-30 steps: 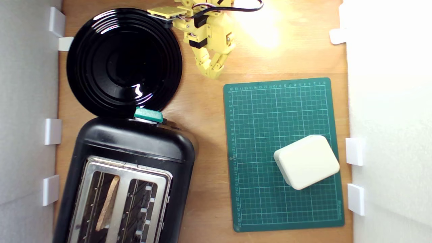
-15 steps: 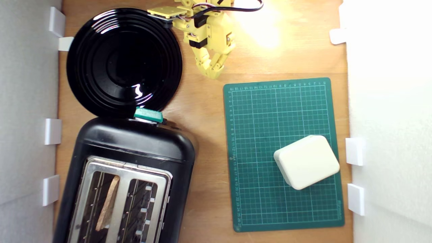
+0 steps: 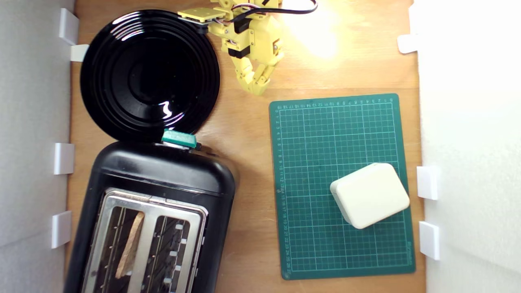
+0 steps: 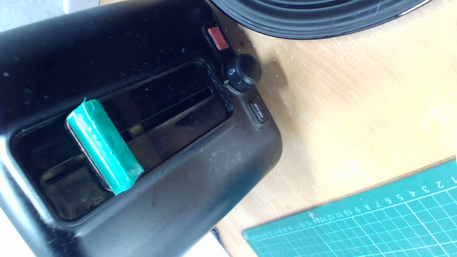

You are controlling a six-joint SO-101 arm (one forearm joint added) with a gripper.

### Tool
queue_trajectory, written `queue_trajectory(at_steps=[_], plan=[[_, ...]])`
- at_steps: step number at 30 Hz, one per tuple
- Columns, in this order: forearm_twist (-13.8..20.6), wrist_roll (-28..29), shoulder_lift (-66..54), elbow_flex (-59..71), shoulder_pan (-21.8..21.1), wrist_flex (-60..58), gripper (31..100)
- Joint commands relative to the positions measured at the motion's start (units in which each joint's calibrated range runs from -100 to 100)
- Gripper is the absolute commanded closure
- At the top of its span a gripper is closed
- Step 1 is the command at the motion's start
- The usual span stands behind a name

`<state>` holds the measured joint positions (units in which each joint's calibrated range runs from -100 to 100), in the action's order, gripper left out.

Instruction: Start toaster

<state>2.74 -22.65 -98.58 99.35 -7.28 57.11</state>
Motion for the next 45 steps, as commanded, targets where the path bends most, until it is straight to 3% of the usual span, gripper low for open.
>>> queue_trajectory(at_steps=[1,45], plan=[[0.63,0.13,-0.25,0.38,-0.50,1.18,98.8],[0.45,0.13,-0.25,0.38,-0.34,1.18,98.8]])
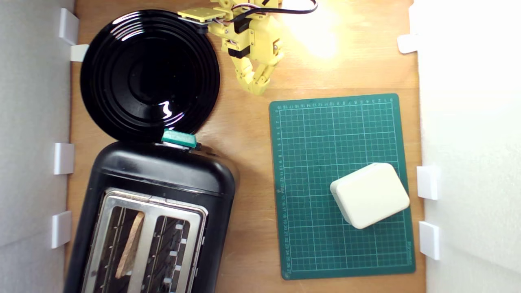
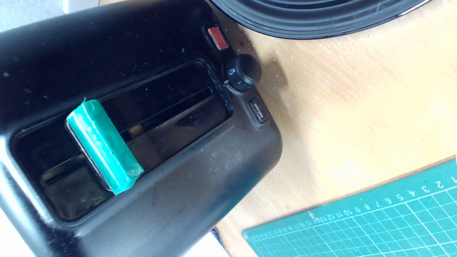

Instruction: Start toaster

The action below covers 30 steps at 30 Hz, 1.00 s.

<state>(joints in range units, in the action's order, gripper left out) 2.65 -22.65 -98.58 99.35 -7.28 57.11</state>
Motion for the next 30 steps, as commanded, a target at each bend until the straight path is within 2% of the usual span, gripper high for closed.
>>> queue_trajectory(at_steps=[1,17,21,26,30], plan=[[0.54,0.13,-0.25,0.38,-0.50,1.18,98.8],[-0.21,0.13,-0.42,0.38,-0.66,1.27,98.9],[0.64,-0.29,0.25,0.38,-0.11,1.27,98.9],[0.07,-1.96,0.58,0.19,0.13,1.18,98.9],[0.07,-2.64,5.33,-4.17,0.29,1.09,98.9]])
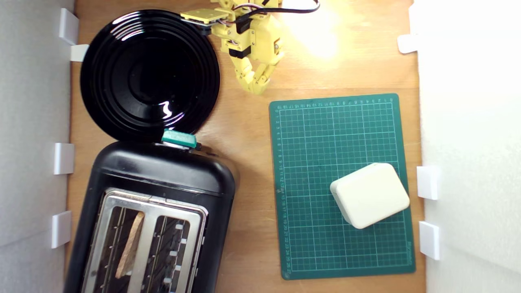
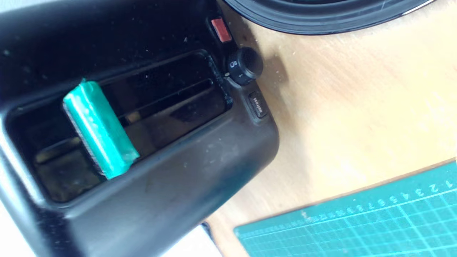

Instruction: Start toaster

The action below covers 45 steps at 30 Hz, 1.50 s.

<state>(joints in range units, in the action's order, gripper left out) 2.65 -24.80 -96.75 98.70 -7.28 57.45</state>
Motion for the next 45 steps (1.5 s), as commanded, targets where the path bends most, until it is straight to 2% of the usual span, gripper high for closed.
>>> queue_trajectory(at_steps=[1,4,8,16,19,21,24,27,35,45], plan=[[0.07,-0.44,5.57,-5.61,0.53,0.75,98.9],[-0.30,-0.49,12.40,-12.97,2.12,0.75,98.9],[1.29,-0.44,20.40,-23.60,3.78,1.01,98.9],[16.77,-0.86,31.97,-48.59,3.94,10.26,98.9],[20.71,-5.58,36.47,-54.86,2.67,13.09,98.9],[21.55,-9.09,39.05,-57.49,3.47,13.77,98.9],[21.37,-15.01,42.38,-61.49,5.45,13.77,98.9],[20.62,-18.58,45.54,-65.94,7.83,13.60,98.9],[20.52,-20.20,55.70,-79.67,13.78,12.92,98.9],[11.89,-23.03,61.28,-83.48,20.21,3.84,98.9]])
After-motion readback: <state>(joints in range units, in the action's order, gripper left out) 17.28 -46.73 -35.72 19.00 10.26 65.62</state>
